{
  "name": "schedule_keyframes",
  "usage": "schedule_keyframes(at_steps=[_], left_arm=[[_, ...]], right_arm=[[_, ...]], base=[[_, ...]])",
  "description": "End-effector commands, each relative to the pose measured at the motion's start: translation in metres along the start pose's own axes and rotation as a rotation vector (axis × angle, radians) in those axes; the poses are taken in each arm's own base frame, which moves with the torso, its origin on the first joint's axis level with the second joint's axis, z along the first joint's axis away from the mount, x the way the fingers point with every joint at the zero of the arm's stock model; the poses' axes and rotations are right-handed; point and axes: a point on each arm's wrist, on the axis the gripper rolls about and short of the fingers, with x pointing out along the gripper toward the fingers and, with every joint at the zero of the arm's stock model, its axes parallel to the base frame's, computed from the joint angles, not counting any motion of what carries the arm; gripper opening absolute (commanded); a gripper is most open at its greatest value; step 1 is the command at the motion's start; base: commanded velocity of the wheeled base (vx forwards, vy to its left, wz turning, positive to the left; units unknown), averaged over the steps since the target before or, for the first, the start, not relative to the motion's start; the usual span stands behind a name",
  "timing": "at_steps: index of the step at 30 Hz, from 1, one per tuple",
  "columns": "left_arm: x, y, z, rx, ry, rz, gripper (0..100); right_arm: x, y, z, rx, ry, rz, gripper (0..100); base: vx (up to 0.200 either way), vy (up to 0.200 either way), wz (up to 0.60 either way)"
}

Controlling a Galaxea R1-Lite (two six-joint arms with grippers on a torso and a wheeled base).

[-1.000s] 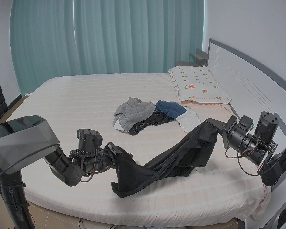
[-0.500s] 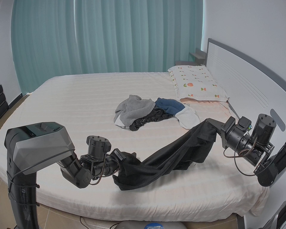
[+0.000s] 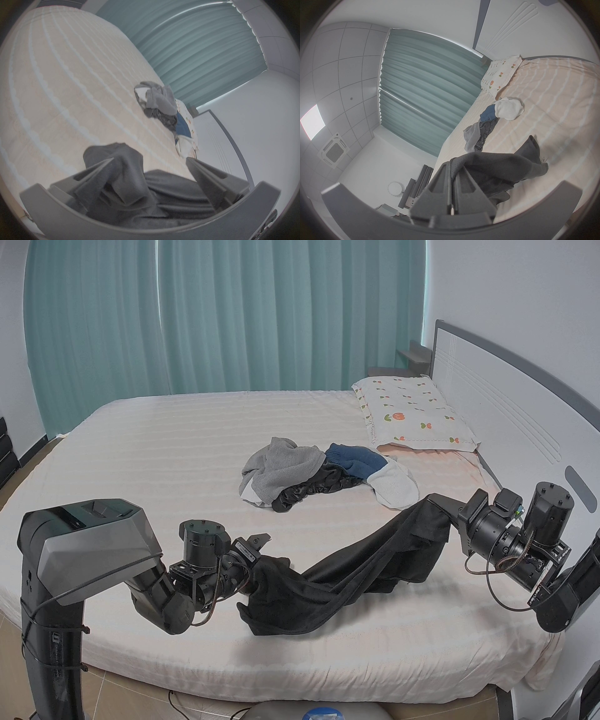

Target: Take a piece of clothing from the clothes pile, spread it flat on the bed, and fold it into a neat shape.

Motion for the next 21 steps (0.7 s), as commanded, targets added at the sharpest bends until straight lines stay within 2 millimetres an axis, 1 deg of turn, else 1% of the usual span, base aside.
schedule_keyframes(at_steps=[1, 3, 5, 6, 8, 12, 13, 16, 18, 21], left_arm=[[0.010, 0.012, 0.001, -0.002, -0.058, 0.023, 100], [0.007, 0.017, 0.001, 0.005, -0.060, 0.043, 100], [0.006, 0.017, 0.001, 0.007, -0.057, 0.045, 100], [-0.006, 0.017, 0.004, 0.020, -0.057, 0.047, 100], [-0.016, 0.011, 0.011, 0.050, -0.068, 0.021, 100], [-0.026, -0.001, 0.019, 0.108, -0.060, -0.023, 100], [-0.033, -0.004, 0.017, 0.174, -0.023, -0.030, 100], [-0.042, 0.002, 0.003, 0.315, 0.111, -0.021, 100], [-0.043, 0.000, -0.010, 0.334, 0.186, -0.007, 100], [-0.038, -0.003, -0.024, 0.312, 0.261, 0.039, 100]], right_arm=[[0.002, -0.004, -0.002, 0.004, 0.009, -0.011, 0], [0.002, -0.004, -0.002, 0.003, 0.007, -0.012, 0], [0.002, -0.003, -0.002, 0.003, 0.006, -0.011, 0], [0.002, -0.004, -0.002, 0.004, 0.009, -0.011, 0], [0.002, -0.004, -0.003, 0.004, 0.009, -0.013, 0], [0.002, -0.004, -0.002, 0.004, 0.008, -0.013, 0], [0.002, -0.004, -0.002, 0.003, 0.007, -0.012, 0], [0.002, -0.004, -0.002, 0.004, 0.008, -0.013, 0], [0.002, -0.004, -0.003, 0.004, 0.009, -0.015, 0], [0.002, -0.004, -0.003, 0.004, 0.010, -0.014, 0]], base=[[0.000, 0.000, 0.00], [0.000, 0.000, 0.00], [0.000, 0.000, 0.00], [0.000, 0.000, 0.00], [0.000, 0.000, 0.00], [0.000, 0.000, 0.00], [0.000, 0.000, 0.00], [0.000, 0.000, 0.00], [0.000, 0.000, 0.00], [0.000, 0.000, 0.00]])
